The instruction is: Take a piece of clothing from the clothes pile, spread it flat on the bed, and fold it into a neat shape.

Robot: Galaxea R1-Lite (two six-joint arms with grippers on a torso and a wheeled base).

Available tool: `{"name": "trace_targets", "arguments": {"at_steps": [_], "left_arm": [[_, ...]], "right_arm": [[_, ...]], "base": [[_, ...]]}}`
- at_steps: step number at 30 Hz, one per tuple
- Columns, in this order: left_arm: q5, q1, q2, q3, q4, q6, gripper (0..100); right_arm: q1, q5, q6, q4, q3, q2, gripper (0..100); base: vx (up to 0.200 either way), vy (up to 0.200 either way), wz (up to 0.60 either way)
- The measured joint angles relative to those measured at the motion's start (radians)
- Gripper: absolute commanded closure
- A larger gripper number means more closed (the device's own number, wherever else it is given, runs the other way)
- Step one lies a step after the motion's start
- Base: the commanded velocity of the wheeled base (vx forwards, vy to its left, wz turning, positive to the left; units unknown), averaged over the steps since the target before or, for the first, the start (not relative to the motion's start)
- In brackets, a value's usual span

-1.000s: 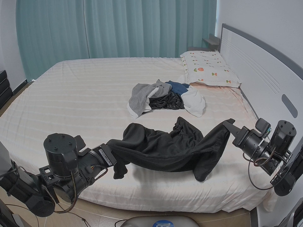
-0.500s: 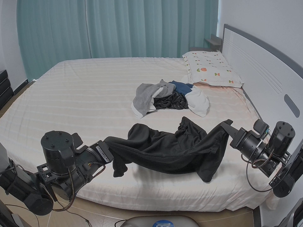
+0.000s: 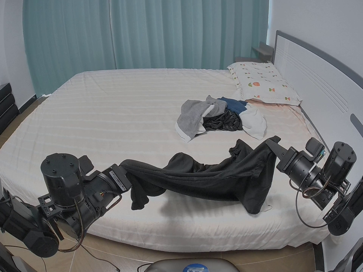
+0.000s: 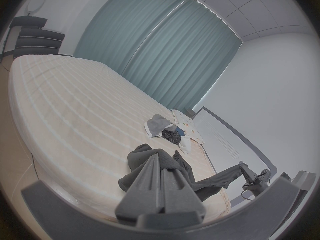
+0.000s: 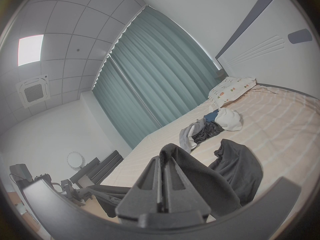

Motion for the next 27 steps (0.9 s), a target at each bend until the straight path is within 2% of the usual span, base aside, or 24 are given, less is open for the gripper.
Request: {"name": "trace_targets", "arguments": {"at_steps": [27], "left_arm": [[0.001, -0.011, -0.013, 0.015, 0.006, 0.012, 100]], "right_arm": [[0.001, 0.000, -0.001, 0.000, -0.007, -0.001, 100]], "base": [[0.000, 0.200, 0.00]]}}
